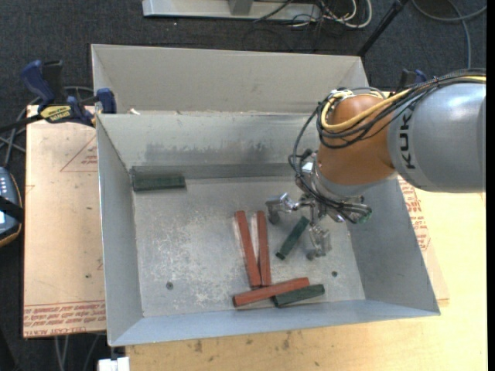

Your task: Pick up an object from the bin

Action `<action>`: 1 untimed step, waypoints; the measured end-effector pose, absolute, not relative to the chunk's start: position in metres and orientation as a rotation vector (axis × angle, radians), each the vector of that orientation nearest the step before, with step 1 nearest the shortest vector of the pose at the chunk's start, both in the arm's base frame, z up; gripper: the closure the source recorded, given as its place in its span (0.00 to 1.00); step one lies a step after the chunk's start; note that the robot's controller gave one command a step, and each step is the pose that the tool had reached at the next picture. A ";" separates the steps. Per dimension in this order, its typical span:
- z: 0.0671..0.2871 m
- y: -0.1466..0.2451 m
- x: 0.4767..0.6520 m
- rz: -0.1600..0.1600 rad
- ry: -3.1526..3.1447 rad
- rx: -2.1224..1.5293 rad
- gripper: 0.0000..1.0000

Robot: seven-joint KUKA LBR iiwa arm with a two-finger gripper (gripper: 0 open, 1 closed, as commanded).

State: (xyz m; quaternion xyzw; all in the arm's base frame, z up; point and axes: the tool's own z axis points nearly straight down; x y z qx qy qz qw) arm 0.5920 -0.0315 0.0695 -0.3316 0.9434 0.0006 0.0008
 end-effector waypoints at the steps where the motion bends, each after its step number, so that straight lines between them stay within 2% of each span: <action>1: 0.071 -0.045 0.596 0.000 2.860 -1.288 1.00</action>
Offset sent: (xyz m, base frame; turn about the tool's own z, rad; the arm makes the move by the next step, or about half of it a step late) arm 0.0000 0.0000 0.0000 0.0000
